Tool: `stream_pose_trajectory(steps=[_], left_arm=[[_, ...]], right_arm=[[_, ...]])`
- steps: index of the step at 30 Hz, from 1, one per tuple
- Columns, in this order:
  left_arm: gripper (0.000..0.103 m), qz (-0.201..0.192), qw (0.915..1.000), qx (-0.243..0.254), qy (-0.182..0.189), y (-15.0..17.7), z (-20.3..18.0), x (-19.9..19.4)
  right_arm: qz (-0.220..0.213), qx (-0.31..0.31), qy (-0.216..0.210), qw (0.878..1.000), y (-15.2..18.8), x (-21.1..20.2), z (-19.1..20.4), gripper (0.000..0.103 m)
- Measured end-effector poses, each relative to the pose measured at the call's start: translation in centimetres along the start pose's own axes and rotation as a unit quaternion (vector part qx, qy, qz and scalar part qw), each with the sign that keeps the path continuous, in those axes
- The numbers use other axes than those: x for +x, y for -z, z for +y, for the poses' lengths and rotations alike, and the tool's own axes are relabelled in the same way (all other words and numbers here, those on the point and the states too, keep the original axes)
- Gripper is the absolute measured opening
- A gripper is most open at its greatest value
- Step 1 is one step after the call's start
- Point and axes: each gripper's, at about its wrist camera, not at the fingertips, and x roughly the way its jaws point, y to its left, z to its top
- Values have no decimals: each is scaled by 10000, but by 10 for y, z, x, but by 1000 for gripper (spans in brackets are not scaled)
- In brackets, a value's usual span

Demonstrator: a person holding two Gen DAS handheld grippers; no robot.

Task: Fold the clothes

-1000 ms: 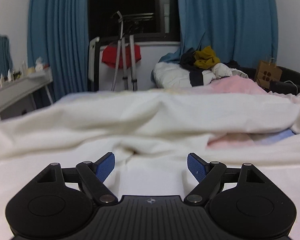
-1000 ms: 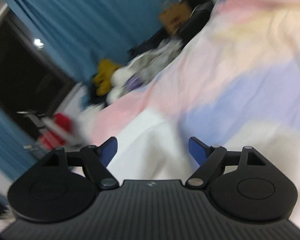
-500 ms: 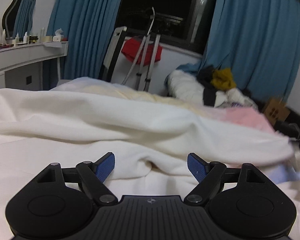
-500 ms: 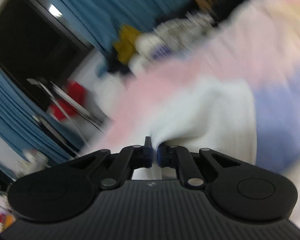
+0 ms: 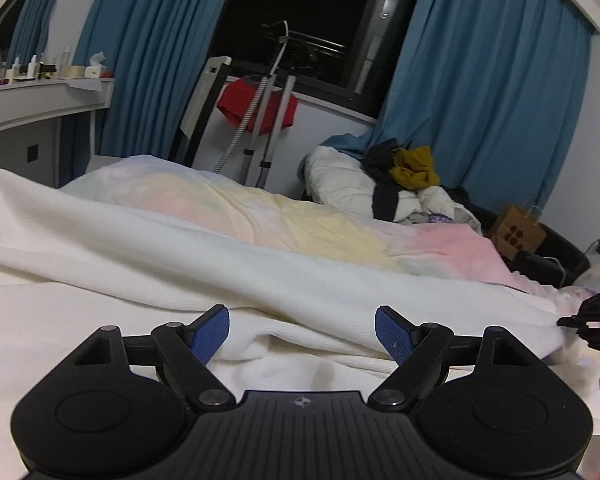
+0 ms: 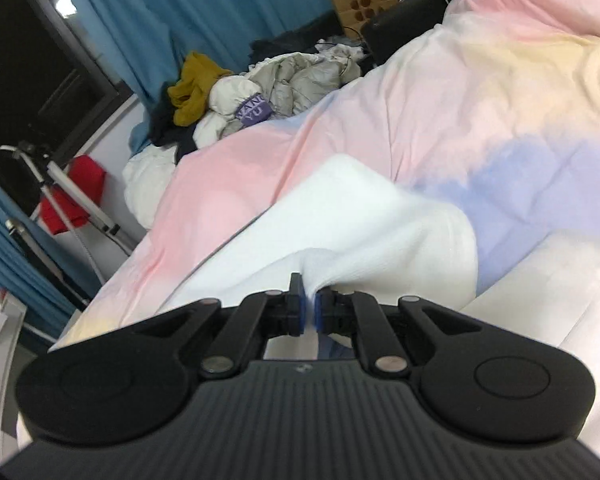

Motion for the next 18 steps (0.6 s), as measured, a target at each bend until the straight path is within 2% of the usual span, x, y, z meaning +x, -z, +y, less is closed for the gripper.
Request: stream_pose_trajectory(steps=[4, 6, 9, 14, 18], left_arm=[[82, 9, 10000, -28, 34, 3, -1, -6], [82, 50, 9999, -73, 49, 4, 0, -8], [82, 154, 9998, -108, 71, 5, 0, -14], [82, 326, 9994, -112, 90, 8, -1, -35], [82, 455, 9987, -244, 31, 9, 3, -63]], right_arm=[[-305, -145, -353, 9988, -12, -25, 6, 8], [-489, -314, -347, 9977, -12, -33, 9, 8], [-229, -310, 44, 9992, 8, -21, -9, 9], [-159, -70, -81, 9998, 23, -37, -30, 12], [-103, 121, -180, 9997, 36, -49, -46, 27]])
